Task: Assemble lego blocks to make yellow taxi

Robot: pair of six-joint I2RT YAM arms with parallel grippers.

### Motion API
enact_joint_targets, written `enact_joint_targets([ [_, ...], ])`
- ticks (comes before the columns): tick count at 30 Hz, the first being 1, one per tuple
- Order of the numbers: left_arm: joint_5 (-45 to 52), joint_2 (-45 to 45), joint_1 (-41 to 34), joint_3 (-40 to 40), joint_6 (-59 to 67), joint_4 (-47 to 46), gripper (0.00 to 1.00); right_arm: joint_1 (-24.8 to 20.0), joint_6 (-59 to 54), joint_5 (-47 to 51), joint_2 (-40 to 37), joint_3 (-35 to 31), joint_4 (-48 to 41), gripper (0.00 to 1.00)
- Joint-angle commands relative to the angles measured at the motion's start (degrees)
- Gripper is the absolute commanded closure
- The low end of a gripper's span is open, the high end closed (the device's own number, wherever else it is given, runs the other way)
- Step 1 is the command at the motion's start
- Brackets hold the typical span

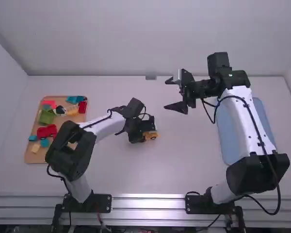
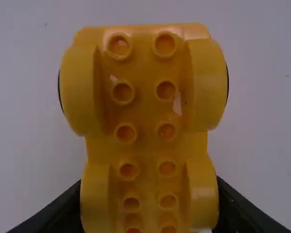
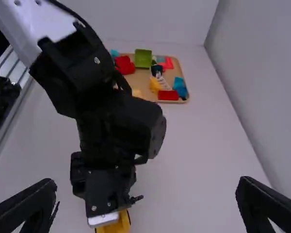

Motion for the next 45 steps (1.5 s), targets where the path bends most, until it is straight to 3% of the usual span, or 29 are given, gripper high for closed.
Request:
enact_joint_targets([
  [1, -0.9, 2.6, -0.3, 0.2, -1.0, -0.2, 0.73, 0.2, -0.1, -0.3, -0.3, 1.5, 0.0, 0.01],
  [6, -3.0, 3.1, -0.9, 0.1, -1.0, -0.1, 0.70, -0.4, -0.2, -0.6, -0.3, 1.5, 0.0, 0.01],
  [12, 2.2, 3.1, -0.8, -0.2, 2.7, -0.3, 0.64, -0.1, 0.0, -0.5, -0.3, 1.6, 0.6, 0.01],
  [18, -3.7, 3.1, -0.8, -1.6, 2.8, 1.8, 0.61, 0.5, -0.2, -0.5, -0.3, 1.6, 0.6, 0.01],
  [26, -4.4, 3.1, -0.7, -3.2, 16.0, 2.7, 0.59, 0.4, 3.5, -0.5, -0.3, 1.5, 2.6, 0.01],
  [29, -4.4, 3.1, -1.0, -3.0, 16.1, 2.8, 0.48, 0.4, 5.0, -0.4, -0.3, 1.5, 3.4, 0.01],
  [30, -4.5, 3.1, -0.8, -2.8, 16.1, 2.8, 0.01, 0.4, 5.0, -0.5, -0.3, 1.5, 3.4, 0.01],
  [35, -7.5, 2.9, -0.5, 0.4, 13.3, 1.5, 0.01, 1.0, 5.0, -0.5, -0.3, 1.6, 3.9, 0.01],
  [45, -9.1, -4.2, 0.8, 19.3, -4.4, -18.5, 0.01, 0.9, 5.0, -0.5, -0.4, 1.6, 6.0, 0.01],
])
